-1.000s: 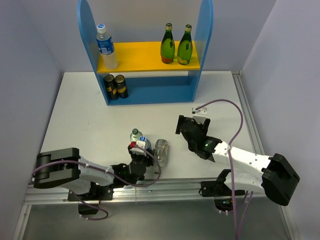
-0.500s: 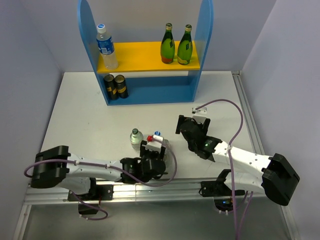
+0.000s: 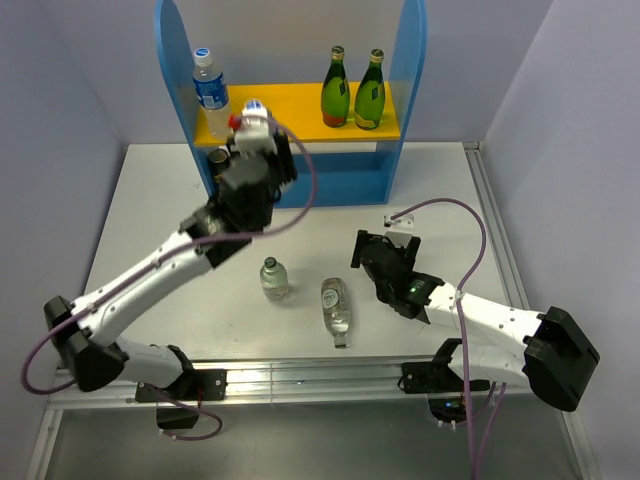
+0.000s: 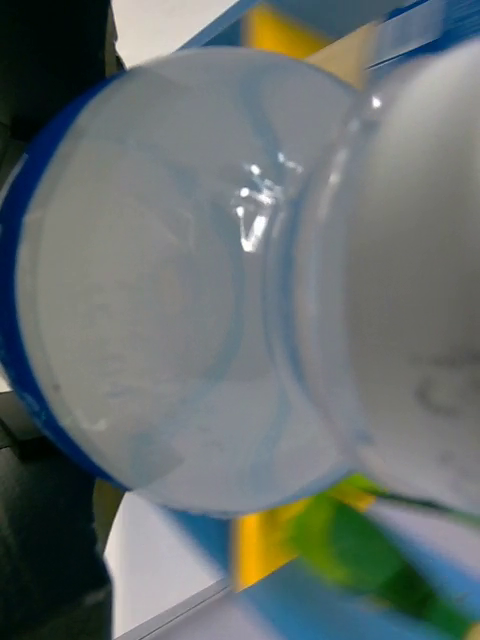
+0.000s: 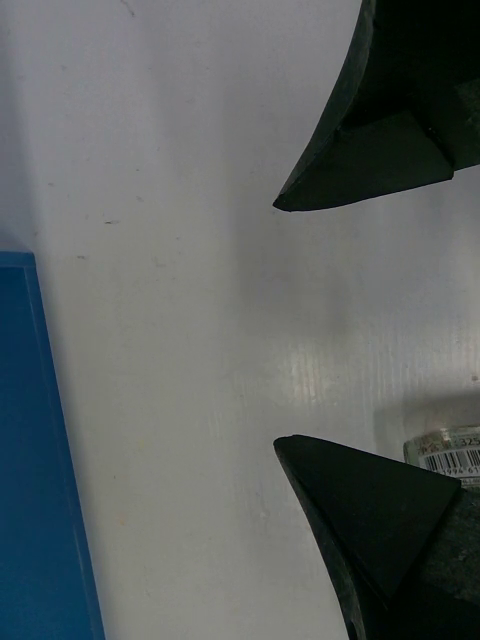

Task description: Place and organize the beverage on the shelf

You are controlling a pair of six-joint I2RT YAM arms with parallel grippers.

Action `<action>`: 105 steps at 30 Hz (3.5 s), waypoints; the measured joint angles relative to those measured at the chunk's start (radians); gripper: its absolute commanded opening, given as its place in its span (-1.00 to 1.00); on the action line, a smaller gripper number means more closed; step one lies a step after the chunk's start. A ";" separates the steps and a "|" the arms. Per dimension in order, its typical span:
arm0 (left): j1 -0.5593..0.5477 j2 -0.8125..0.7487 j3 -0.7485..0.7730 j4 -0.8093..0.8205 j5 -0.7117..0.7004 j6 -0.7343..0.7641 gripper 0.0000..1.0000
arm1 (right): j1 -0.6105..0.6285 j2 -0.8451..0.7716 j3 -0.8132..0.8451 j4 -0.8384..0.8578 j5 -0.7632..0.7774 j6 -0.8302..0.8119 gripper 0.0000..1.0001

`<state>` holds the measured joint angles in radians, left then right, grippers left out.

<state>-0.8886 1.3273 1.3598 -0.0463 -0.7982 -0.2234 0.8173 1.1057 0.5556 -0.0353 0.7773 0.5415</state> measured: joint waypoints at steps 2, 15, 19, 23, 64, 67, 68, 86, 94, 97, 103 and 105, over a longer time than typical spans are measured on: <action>0.088 0.096 0.153 -0.011 0.047 0.040 -0.99 | 0.000 0.000 0.000 0.000 0.000 0.000 1.00; 0.275 0.548 0.739 -0.072 0.248 0.237 -0.99 | 0.000 0.000 0.000 0.001 -0.009 -0.004 1.00; 0.305 0.602 0.734 -0.075 0.255 0.246 -0.99 | 0.000 0.000 0.000 0.002 -0.012 -0.004 1.00; 0.333 0.638 0.705 -0.071 0.254 0.245 -0.99 | -0.003 0.000 0.000 0.002 -0.014 -0.004 1.00; 0.441 0.541 0.484 0.067 0.264 0.150 0.99 | -0.004 -0.001 0.001 0.006 -0.020 -0.004 1.00; 0.441 0.526 0.468 0.066 0.269 0.147 0.99 | -0.004 0.000 0.001 0.006 -0.020 -0.004 1.00; 0.441 0.519 0.461 0.066 0.274 0.145 0.99 | -0.004 0.000 0.001 0.006 -0.019 -0.004 1.00; 0.319 0.335 0.294 0.031 0.234 0.123 0.99 | -0.004 0.000 0.002 0.006 -0.019 -0.004 1.00; 0.068 0.032 0.000 -0.034 0.079 0.066 0.99 | -0.004 0.000 0.002 0.005 -0.019 -0.003 1.00; -0.069 -0.117 -0.150 -0.081 0.033 -0.019 0.99 | -0.005 -0.001 0.002 0.005 -0.019 -0.003 1.00; -0.272 -0.407 -0.473 -0.217 -0.065 -0.277 0.99 | -0.005 -0.003 0.002 0.005 -0.019 -0.003 1.00; -0.347 -0.462 -0.552 -0.277 -0.105 -0.374 0.99 | -0.005 -0.003 0.002 0.005 -0.019 -0.003 1.00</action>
<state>-1.2358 0.8658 0.8074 -0.3233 -0.9028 -0.5972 0.8124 1.1030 0.5571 -0.0299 0.7582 0.5385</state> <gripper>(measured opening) 0.994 0.999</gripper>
